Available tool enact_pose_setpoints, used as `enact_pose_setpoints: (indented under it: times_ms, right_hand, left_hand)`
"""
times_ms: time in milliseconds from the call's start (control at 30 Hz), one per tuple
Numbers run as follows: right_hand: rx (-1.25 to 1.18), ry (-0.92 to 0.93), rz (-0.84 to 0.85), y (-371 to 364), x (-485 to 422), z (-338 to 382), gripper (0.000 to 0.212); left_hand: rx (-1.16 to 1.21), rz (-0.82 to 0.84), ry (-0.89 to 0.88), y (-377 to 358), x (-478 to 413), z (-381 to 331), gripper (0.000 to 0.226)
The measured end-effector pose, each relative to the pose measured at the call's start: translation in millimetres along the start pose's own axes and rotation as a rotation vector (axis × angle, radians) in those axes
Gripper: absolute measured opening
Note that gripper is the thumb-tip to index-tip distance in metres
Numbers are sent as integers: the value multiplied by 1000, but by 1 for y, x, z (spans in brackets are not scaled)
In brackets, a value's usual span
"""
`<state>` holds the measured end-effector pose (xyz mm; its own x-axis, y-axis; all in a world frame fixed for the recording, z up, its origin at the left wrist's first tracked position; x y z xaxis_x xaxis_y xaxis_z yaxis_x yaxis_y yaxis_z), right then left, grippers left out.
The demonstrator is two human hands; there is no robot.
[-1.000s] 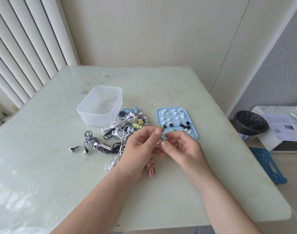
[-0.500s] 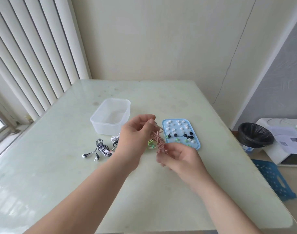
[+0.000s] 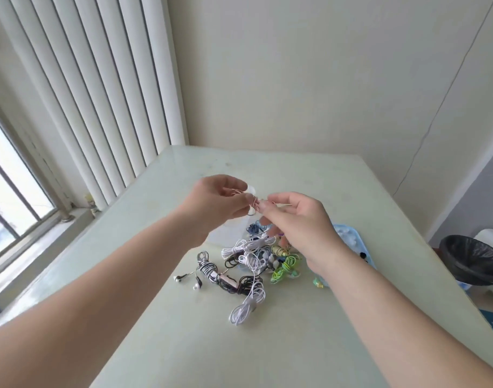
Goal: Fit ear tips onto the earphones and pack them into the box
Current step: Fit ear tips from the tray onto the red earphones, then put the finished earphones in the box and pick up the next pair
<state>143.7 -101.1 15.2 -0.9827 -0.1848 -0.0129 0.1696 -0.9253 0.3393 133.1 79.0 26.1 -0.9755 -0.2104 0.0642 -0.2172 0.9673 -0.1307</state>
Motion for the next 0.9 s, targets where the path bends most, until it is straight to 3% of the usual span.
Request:
enact_pose_setpoints:
  times_ms: [167, 267, 367, 500, 600, 667, 800, 900]
  right_hand:
    - [69, -37, -10, -19, -14, -2, 21]
    - [100, -32, 26, -24, -12, -6, 17]
    - [120, -36, 37, -21, -10, -12, 16]
    - [112, -38, 54, -15, -5, -17, 15]
    - [123, -34, 70, -16, -1, -17, 10]
    - [130, -34, 85, -16, 3, -18, 8]
    - [152, -50, 151, -18, 13, -26, 7]
    - [187, -65, 188, -19, 23, -35, 11]
  left_hand:
    - [-432, -130, 6, 43, -44, 3, 17]
    - [-728, -17, 60, 32, -61, 20, 9]
    - [-887, 104, 160, 21, -72, 35, 20]
    - [-1320, 216, 235, 16, -69, 43, 22]
    - [-1493, 257, 193, 7, -62, 36, 23]
    - [-1473, 222, 49, -1, -58, 22, 31]
    - [-1259, 172, -247, -28, -6, -17, 19]
    - [-1235, 443, -46, -44, 50, 10, 24]
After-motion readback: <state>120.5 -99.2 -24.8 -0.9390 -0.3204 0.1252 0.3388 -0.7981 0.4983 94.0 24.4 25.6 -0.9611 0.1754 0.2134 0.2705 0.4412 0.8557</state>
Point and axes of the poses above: each hand's wrist, its own x-axis away from the middle knuckle, its own y-axis out of the back of the hand, z = x × y, the point moved 9 cm from there along -x, towards the middle knuckle, and after that the axes turned 14 degrees about x, right-handed, at the moved point
